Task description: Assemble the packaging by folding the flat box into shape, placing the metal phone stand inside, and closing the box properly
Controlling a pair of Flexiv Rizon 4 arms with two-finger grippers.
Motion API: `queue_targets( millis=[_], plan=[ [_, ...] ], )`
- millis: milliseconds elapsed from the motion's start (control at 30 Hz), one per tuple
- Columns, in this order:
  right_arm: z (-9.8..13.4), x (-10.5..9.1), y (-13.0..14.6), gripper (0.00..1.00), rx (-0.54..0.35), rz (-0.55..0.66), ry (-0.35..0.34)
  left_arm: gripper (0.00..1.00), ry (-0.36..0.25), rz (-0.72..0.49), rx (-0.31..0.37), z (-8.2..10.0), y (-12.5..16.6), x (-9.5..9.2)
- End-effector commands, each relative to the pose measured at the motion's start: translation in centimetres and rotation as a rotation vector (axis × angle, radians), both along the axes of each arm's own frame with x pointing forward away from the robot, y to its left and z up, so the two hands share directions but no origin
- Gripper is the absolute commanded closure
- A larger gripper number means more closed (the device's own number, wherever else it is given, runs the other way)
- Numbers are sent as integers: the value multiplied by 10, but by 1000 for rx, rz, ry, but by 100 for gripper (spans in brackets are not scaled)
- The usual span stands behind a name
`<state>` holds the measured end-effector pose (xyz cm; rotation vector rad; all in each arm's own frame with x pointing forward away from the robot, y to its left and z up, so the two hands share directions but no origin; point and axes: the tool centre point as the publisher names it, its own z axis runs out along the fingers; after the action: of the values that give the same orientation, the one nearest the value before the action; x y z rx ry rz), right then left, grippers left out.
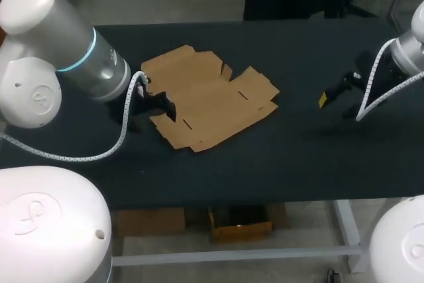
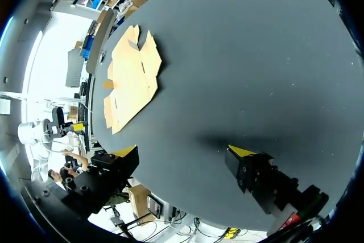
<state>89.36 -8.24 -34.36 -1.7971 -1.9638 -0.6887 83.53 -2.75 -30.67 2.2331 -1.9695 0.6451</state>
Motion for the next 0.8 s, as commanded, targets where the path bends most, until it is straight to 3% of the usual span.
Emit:
queue_targets(
  millis=[33,800],
  plan=[
    [4,15,4,0,-5,37,8,0,8,-20,-17,-2,-6,9],
    [2,87,35,0,11,316,20,0,27,-4,-57,-3,9,17]
  ],
)
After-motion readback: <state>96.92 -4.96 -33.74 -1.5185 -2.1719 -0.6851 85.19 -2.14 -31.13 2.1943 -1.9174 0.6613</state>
